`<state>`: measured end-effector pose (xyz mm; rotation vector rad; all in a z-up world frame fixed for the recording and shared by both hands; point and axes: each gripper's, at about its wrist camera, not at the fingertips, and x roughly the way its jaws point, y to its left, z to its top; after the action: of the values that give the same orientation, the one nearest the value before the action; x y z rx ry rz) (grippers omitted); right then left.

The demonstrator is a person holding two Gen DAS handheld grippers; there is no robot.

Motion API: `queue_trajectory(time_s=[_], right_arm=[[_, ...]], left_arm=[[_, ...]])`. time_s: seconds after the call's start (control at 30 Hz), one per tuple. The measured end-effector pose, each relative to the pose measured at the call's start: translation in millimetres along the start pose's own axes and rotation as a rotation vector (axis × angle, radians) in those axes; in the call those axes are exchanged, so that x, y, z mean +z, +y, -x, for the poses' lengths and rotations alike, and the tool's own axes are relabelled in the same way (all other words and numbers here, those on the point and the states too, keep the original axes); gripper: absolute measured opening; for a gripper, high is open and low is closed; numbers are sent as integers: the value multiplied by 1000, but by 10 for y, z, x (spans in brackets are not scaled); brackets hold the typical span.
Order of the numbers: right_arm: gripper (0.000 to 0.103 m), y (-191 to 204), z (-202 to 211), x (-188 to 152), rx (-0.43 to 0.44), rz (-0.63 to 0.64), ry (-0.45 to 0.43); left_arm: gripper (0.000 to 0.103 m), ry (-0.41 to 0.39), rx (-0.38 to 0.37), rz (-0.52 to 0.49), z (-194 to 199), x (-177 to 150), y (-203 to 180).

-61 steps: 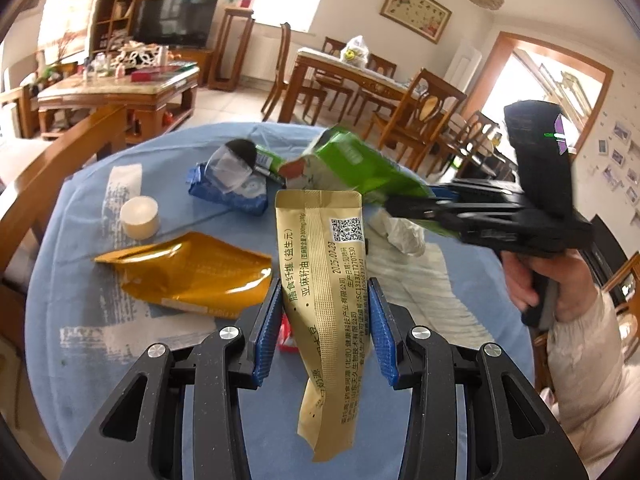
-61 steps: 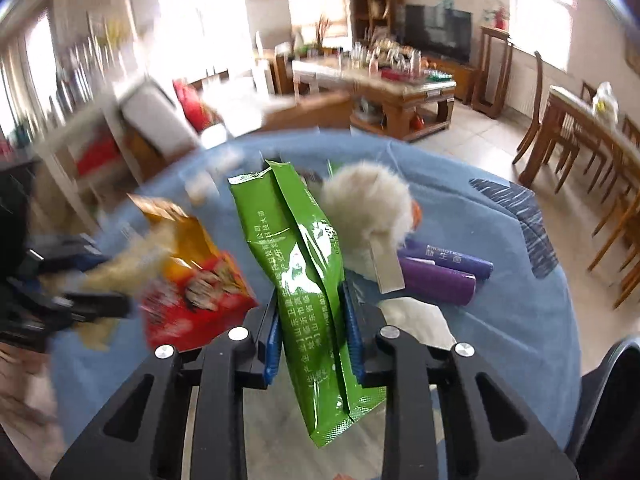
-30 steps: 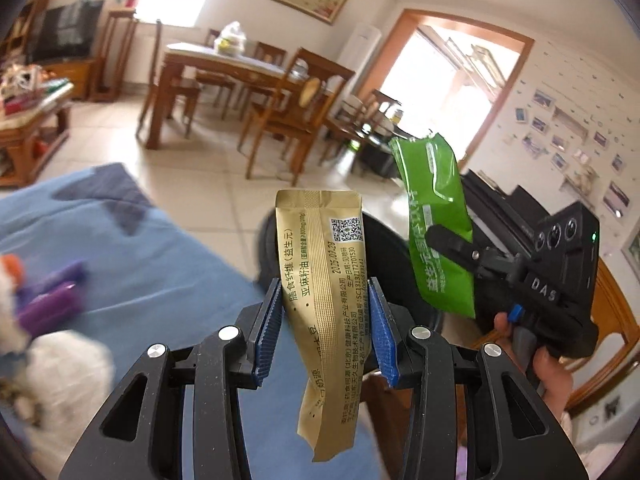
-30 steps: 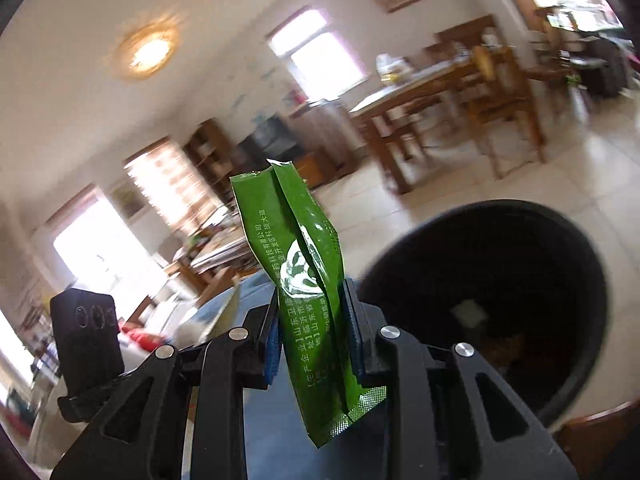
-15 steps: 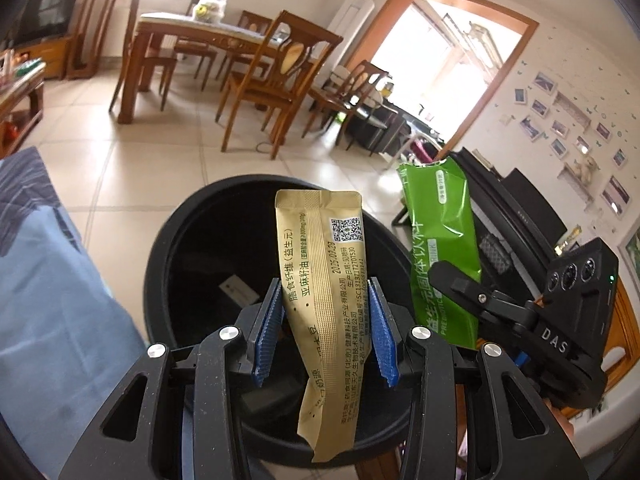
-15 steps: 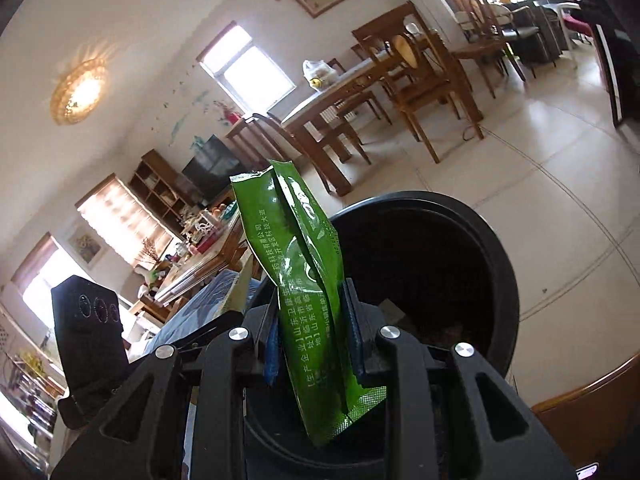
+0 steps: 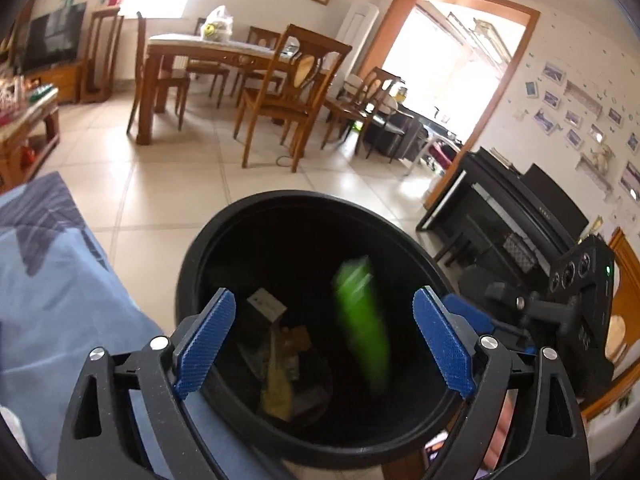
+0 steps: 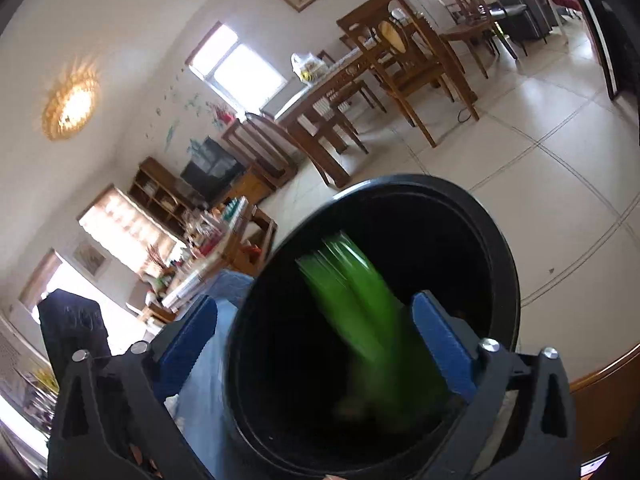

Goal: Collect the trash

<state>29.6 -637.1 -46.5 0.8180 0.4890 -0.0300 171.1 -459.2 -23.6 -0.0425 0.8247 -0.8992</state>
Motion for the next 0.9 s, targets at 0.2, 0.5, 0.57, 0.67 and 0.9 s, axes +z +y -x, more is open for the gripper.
queue_trajectory(time_s=[0.2,0.5,0.57,0.67,0.9], right_arm=[[98,177,75,-46,-17,51,-21],[98,850,-194,-276,24,204,54],[98,1119,-311,-401,50,260,87],[98,1518,-465,-635,85,337,136],[98,2443,-859,-1194,149,532,240]], left_arm=[[92,-35,48,-39,573,-143,41],[92,-152,180,-1,1841,-496,459],[92,-179,210,22,2115,-587,603],[92,-231,300,85,2652,-819,923],[91,-283,471,338,3634,-1467,1860]])
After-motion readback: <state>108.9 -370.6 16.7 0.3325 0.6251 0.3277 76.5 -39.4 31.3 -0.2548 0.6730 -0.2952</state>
